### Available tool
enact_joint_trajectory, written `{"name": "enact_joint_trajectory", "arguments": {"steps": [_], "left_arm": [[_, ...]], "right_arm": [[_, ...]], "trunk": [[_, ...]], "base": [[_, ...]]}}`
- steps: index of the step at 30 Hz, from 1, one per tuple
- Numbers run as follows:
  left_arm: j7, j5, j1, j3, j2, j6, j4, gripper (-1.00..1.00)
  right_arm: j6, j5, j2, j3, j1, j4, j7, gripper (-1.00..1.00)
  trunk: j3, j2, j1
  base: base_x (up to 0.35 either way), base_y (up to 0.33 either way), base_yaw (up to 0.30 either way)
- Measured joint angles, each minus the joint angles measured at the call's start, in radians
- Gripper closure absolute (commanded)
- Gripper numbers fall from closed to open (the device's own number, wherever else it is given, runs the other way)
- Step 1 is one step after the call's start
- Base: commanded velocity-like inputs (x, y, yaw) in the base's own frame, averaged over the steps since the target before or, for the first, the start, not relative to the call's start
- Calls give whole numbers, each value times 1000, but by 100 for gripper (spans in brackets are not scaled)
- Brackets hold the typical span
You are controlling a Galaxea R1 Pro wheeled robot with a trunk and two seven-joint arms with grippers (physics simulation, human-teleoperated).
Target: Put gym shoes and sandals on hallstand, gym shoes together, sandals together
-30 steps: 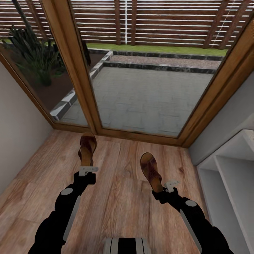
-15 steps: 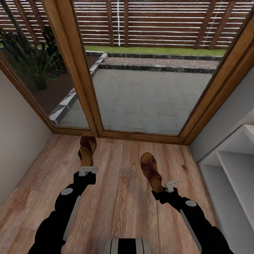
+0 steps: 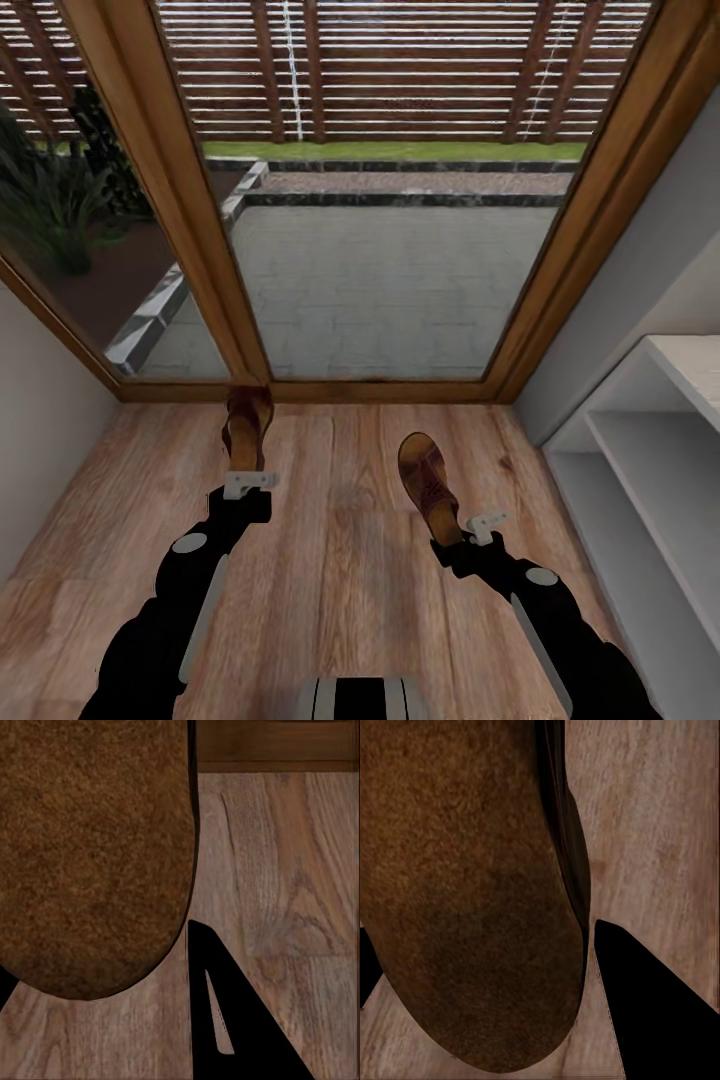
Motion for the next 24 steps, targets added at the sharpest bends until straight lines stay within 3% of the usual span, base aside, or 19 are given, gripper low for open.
{"name": "enact_joint_trajectory", "arguments": {"steps": [5,24], "left_arm": [[0,0,0,0,0,0,0,100],[0,-1,0,0,0,0,-1,100]], "right_arm": [[0,0,0,0,0,0,0,100],[0,0,0,0,0,0,0,100]], "trunk": [[-9,-35,19],[15,-35,19]], "base": [[0,1,-220],[0,0,-220]]}}
